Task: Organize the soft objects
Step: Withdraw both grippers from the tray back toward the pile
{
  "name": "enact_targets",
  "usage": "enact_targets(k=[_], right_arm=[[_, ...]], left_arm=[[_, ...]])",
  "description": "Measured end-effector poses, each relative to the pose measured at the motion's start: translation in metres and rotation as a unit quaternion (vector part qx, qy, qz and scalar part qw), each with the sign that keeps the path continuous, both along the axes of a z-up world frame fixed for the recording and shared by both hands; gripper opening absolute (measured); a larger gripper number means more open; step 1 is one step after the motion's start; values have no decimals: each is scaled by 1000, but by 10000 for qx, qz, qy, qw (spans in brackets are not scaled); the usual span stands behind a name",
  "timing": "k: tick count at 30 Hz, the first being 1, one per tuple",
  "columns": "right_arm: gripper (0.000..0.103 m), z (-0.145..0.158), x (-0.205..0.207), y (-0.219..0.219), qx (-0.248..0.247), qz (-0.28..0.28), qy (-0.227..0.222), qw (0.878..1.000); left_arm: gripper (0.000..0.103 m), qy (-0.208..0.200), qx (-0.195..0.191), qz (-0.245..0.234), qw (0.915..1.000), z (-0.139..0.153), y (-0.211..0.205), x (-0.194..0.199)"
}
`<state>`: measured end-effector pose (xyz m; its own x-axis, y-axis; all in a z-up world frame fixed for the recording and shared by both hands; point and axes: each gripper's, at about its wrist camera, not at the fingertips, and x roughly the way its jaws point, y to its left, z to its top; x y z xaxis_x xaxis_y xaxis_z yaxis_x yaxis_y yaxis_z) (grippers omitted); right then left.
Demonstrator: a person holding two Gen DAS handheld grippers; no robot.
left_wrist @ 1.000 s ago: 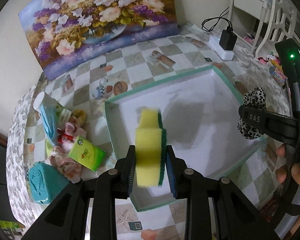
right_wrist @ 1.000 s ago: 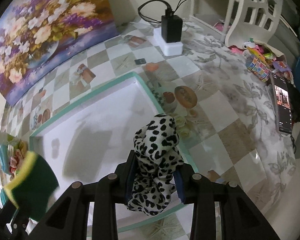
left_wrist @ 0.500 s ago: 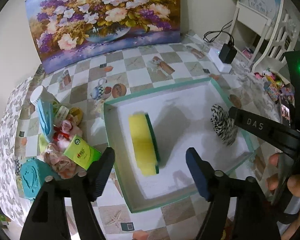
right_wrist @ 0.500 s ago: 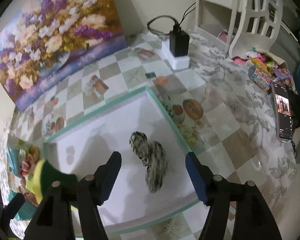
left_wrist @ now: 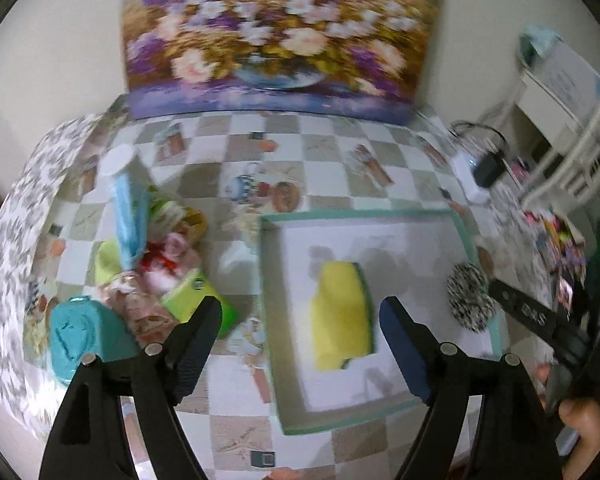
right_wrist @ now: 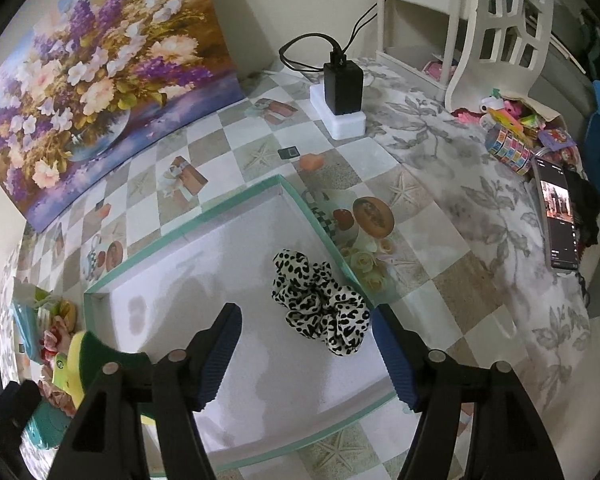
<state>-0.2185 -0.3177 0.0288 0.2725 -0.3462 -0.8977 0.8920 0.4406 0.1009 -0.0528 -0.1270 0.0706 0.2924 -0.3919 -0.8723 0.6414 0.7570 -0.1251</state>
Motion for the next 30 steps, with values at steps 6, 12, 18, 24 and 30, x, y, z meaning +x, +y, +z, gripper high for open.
enact_targets(k=[6, 12, 18, 24, 30], right_arm=[[72, -4, 3, 4, 54, 23, 241, 9997], [72, -4, 5, 8, 52, 60, 348, 9994], [72, -3, 5, 10, 32, 70, 365, 9993], [72, -2, 4, 9, 52, 44, 358, 9993], [72, -3, 4, 8, 58, 53, 362, 9993]], left_arm=[[84, 265, 262, 428, 9984, -20, 12, 21], [84, 458, 531, 385, 9968, -38, 6, 22], [84, 503, 627, 65, 9967, -47, -12, 7], [84, 709, 597, -120, 9956, -55, -23, -4], [84, 658, 585, -119, 9960, -53, -23, -5]])
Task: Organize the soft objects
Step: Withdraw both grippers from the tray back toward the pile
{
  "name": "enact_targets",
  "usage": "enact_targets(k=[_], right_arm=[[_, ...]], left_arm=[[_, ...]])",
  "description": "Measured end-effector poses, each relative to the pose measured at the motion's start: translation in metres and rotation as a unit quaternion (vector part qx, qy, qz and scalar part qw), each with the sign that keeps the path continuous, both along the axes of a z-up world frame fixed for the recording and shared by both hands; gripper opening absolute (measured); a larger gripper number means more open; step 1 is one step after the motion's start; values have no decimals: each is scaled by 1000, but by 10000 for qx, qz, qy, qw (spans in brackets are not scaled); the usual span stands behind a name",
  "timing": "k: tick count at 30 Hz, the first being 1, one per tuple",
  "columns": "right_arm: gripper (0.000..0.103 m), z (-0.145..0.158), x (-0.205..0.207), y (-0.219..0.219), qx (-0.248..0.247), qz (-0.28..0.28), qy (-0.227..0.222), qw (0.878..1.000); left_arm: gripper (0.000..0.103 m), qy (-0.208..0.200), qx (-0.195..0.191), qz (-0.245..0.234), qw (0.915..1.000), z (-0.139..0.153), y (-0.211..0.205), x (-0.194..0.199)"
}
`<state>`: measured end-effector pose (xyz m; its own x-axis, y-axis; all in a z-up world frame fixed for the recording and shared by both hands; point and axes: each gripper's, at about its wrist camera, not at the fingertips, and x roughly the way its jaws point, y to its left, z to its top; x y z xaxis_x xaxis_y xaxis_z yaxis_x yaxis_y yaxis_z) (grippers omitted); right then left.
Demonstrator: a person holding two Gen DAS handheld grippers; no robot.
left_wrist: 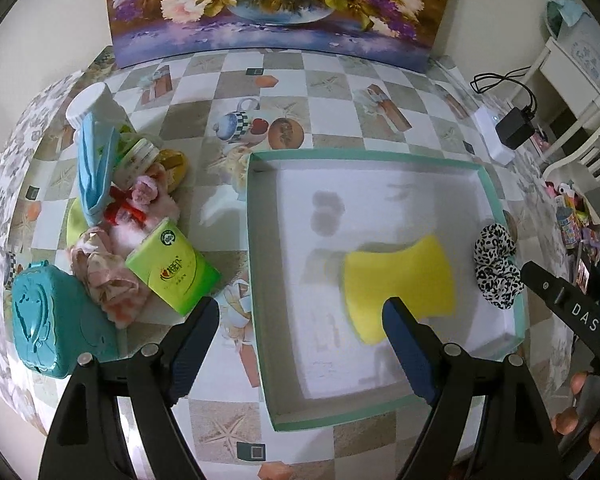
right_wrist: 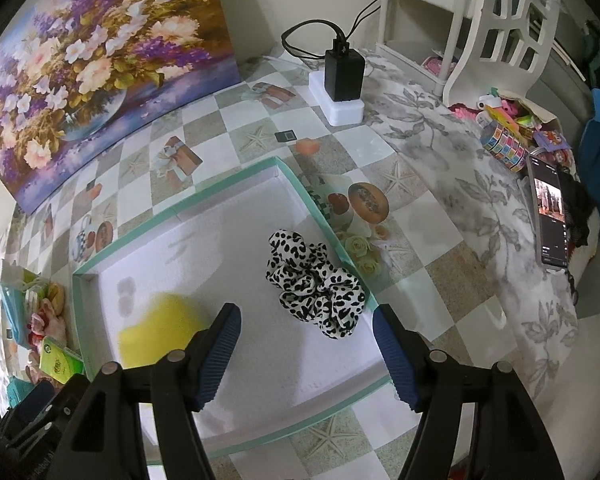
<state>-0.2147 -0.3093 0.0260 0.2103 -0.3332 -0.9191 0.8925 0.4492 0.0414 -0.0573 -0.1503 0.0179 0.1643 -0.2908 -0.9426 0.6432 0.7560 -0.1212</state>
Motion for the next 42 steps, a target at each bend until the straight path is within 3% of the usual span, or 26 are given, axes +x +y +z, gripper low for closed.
enact_targets(k=[11, 17, 22, 31, 33, 34, 42], right_arm=[[72, -2, 6, 4, -35, 95, 72, 9999], [72, -5, 29, 22, -105, 564, 194, 9982], [72, -5, 48, 42, 77, 974, -45, 9952], [73, -9, 88, 85, 46, 1741, -3, 9847], [73, -10, 95, 93, 67, 1795, -48, 9837], [73, -10, 98, 95, 84, 1829, -80, 9831], [73, -4, 131, 124, -51, 2268, -240, 9736]], left_arm=[[84, 50, -192, 415, 9989, 9, 19, 24], [84, -34, -348, 1028, 9941, 21, 48, 60], [84, -127, -408, 1665, 9851, 28, 87, 93], [84, -237, -198, 2818, 9590, 21, 163, 144], [91, -196, -168, 2986, 9540, 18, 174, 151], [95, -176, -161, 3043, 9523, 16, 180, 153], [96, -113, -247, 3099, 9504, 14, 190, 158]])
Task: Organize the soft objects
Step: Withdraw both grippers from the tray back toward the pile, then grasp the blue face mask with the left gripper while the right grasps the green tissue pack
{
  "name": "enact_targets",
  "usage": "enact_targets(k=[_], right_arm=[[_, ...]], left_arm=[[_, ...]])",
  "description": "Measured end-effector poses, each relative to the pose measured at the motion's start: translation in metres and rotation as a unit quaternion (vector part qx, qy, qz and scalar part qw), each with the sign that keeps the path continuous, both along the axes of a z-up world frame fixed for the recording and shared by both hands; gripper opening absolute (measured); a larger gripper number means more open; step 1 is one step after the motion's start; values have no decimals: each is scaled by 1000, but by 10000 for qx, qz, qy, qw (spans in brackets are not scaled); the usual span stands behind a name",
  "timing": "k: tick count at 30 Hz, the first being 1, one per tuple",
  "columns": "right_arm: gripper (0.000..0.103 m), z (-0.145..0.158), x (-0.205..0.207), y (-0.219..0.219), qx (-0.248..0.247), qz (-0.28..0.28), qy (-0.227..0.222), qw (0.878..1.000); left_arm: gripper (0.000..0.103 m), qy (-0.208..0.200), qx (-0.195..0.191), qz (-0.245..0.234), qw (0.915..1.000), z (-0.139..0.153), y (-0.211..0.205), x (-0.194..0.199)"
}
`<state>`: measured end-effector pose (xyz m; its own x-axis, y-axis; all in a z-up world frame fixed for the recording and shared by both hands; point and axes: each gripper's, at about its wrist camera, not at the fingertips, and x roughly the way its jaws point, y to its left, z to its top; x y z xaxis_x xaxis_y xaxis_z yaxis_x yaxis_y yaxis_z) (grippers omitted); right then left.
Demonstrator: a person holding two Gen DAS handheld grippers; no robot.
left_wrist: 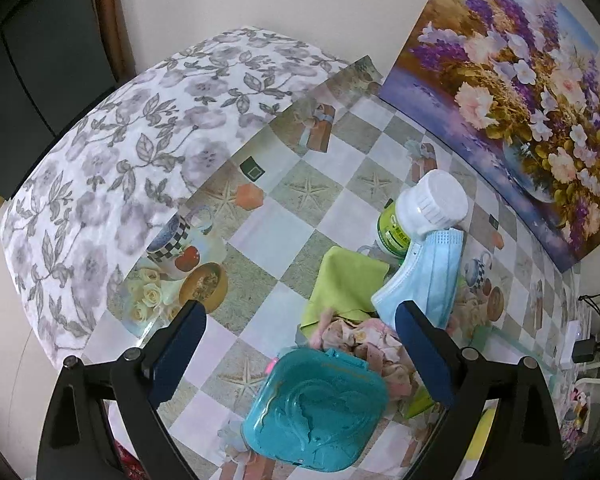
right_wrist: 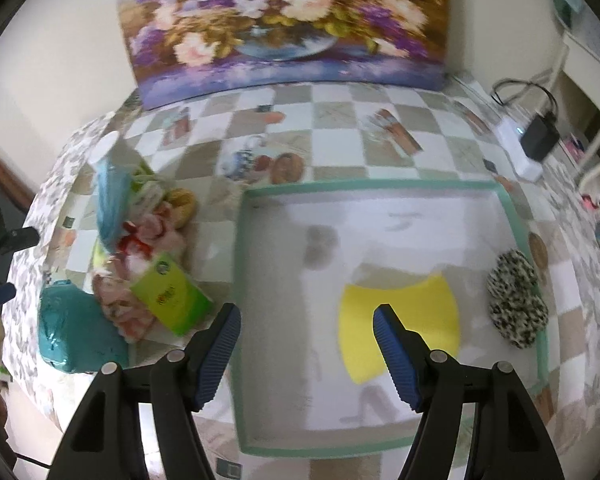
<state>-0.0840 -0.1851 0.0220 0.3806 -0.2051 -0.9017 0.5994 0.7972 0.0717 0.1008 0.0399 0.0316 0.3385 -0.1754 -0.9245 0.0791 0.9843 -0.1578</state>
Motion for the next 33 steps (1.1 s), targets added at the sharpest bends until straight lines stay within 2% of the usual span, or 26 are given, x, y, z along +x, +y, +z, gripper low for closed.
enact_targets(k=[6, 12, 15, 18, 21, 26, 33], right_arm=[[73, 1, 24, 15, 22, 338, -180, 9993], [73, -15, 51, 35, 96, 819, -94, 9966], [73, -24, 62, 41, 124, 1033, 18, 9946], [73, -30, 70, 45, 118, 1200, 102, 9926], [73, -36, 78, 50, 159, 1387, 149, 9901], [73, -41, 88, 57, 194, 1599, 169, 9868], [73, -43, 97, 63, 223, 1811, 87, 9832]], left_arm=[[96, 5, -27, -297, 9996, -2, -14, 3], [96, 188, -48, -798, 9966, -8, -39, 3], [96, 256, -125, -855, 9959, -10, -44, 6], [96, 178, 92, -949, 9953, -13, -52, 8], [96, 87, 118, -1022, 9947, -15, -58, 10], [96, 215, 87, -1215, 9923, -22, -70, 13], [96, 396, 134, -1142, 9926, -30, -74, 17]])
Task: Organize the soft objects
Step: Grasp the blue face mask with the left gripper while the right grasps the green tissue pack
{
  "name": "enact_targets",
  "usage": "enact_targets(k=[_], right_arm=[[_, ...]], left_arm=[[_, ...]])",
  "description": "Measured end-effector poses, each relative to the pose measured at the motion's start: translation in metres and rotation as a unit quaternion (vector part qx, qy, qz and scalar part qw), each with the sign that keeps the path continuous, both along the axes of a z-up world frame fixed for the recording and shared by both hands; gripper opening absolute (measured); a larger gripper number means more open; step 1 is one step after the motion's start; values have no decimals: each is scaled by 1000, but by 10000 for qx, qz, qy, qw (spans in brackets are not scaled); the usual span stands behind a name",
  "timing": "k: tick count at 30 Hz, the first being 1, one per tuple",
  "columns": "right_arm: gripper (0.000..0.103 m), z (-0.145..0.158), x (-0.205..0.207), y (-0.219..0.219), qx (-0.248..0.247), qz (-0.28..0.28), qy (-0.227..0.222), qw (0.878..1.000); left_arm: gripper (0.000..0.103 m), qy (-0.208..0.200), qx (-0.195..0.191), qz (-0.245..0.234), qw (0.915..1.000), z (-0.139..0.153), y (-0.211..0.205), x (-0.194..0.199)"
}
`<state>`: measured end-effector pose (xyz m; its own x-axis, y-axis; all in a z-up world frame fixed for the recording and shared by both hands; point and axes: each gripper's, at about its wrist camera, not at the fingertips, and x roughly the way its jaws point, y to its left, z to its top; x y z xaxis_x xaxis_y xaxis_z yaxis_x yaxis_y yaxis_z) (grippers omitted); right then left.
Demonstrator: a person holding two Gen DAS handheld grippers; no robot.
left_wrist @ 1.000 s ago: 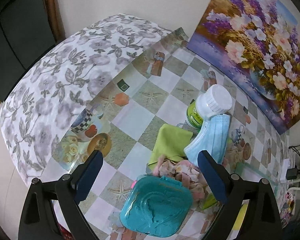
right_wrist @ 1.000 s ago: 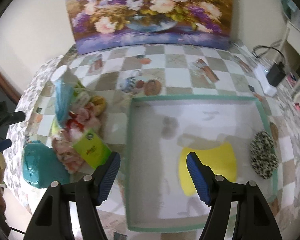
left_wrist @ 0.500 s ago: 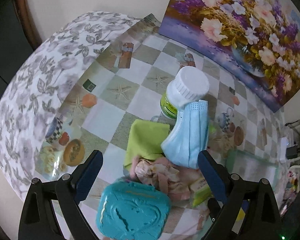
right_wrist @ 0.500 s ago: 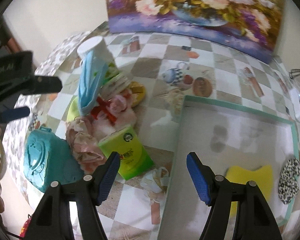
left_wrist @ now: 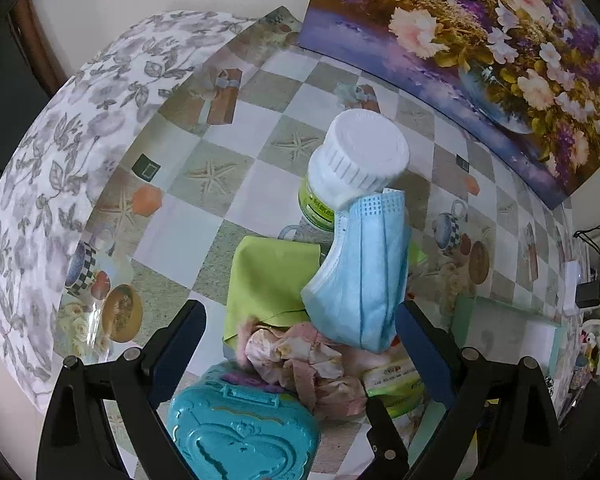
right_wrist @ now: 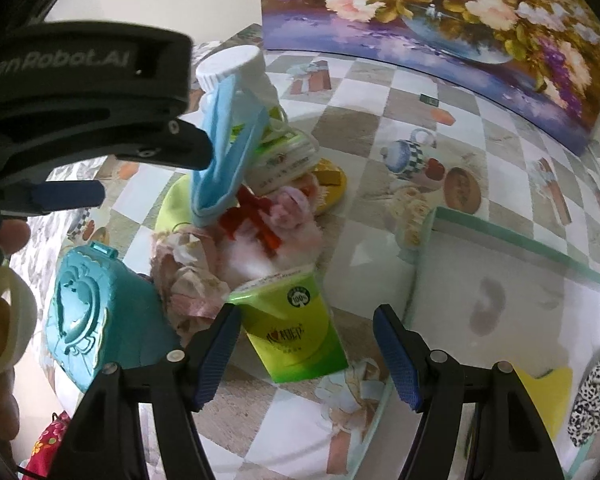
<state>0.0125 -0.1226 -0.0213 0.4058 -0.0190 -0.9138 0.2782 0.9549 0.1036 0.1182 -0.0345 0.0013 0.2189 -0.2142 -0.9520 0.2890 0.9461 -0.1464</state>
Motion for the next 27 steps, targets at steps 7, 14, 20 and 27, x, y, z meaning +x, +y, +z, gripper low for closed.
enact_targets(k=[7, 14, 20, 27], right_arm=[[73, -4, 3, 1, 78, 79, 26, 9999], [73, -9, 2, -1, 131, 73, 99, 9998], [58, -11, -1, -8, 326, -2, 20, 9995], [58, -11, -3, -8, 341, -47, 13, 9994]], left_arm=[[96, -61, -49, -82, 9999, 1, -5, 0], [85, -71, -115, -228, 9996, -1, -12, -2], [69, -46, -185, -390, 9991, -5, -19, -4], [36, 79, -220, -411, 9989, -13, -19, -2]])
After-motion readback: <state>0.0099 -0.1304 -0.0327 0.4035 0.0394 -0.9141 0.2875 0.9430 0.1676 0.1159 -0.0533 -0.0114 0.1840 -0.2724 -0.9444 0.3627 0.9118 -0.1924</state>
